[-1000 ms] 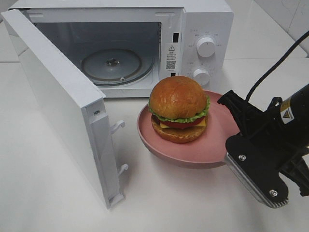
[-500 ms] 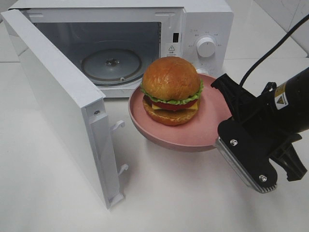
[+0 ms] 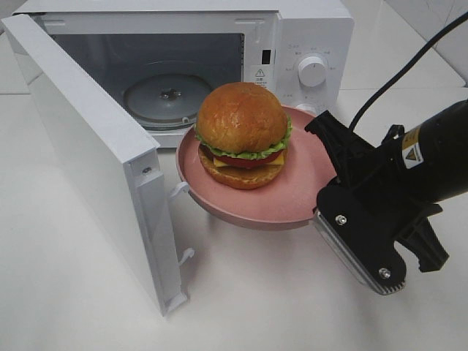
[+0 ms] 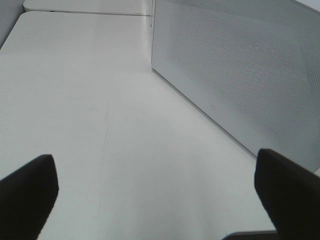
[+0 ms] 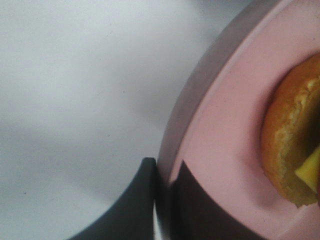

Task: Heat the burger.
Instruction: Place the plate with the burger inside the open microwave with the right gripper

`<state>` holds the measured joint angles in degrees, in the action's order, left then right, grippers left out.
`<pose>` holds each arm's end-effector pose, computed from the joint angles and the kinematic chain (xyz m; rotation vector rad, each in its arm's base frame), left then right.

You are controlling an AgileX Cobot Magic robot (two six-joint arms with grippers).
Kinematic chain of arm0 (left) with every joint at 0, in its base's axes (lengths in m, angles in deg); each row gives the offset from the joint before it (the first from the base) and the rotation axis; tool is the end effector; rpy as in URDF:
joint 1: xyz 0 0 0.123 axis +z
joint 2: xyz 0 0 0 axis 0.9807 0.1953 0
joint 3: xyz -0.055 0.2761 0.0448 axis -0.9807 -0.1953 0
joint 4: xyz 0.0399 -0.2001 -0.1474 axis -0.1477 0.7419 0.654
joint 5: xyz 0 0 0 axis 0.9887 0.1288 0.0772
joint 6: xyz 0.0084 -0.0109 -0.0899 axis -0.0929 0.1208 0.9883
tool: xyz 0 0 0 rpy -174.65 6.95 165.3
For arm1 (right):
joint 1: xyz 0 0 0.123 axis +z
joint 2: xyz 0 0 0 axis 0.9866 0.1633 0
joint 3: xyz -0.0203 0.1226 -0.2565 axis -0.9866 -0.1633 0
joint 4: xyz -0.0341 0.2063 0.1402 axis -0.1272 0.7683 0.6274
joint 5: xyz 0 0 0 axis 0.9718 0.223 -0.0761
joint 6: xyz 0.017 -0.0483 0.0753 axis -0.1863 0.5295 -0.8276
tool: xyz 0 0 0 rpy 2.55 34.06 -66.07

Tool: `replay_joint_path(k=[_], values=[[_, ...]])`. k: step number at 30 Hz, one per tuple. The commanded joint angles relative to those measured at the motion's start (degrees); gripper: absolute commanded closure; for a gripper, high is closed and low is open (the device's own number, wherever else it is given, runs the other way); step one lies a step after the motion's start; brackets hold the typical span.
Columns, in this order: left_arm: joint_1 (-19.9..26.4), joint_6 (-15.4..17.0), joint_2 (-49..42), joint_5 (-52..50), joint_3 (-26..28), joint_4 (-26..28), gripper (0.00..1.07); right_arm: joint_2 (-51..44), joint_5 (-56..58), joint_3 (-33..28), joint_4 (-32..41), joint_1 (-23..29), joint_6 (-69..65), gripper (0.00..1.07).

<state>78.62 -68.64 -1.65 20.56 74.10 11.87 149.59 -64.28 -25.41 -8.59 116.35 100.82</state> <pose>-0.0090 -0.0084 0.2800 0.0238 2.0411 -0.1180 0.2044 0.1451 0.2115 -2.3072 1.1386 -0.4098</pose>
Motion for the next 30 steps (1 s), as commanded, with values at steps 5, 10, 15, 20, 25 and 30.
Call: replay_joint_path(k=[5,10,15,20,25,30], values=[[-0.06,0.06,-1.15,-0.69,0.00,0.23,0.07,6.82,-4.47,6.19,-0.11,2.29,-1.03,1.07],[-0.06,0.06,-1.15,-0.69,0.00,0.23,0.07,9.63,-4.47,8.94,-0.11,3.32,-1.89,1.07],[-0.06,0.06,-1.15,-0.69,0.00,0.23,0.07,12.89,-4.24,12.20,-0.06,3.44,-2.18,1.07],[-0.06,0.06,-1.15,-0.69,0.00,0.23,0.07,15.76,-2.46,16.10,-0.06,3.44,-2.81,1.07],[-0.06,0.06,-1.15,-0.69,0.00,0.23,0.07,18.62,-0.52,20.17,-0.06,3.44,-2.81,1.07],[-0.06,0.06,-1.15,-0.69,0.00,0.23,0.07,22.40,4.07,25.95,-0.06,3.44,-2.69,1.07]])
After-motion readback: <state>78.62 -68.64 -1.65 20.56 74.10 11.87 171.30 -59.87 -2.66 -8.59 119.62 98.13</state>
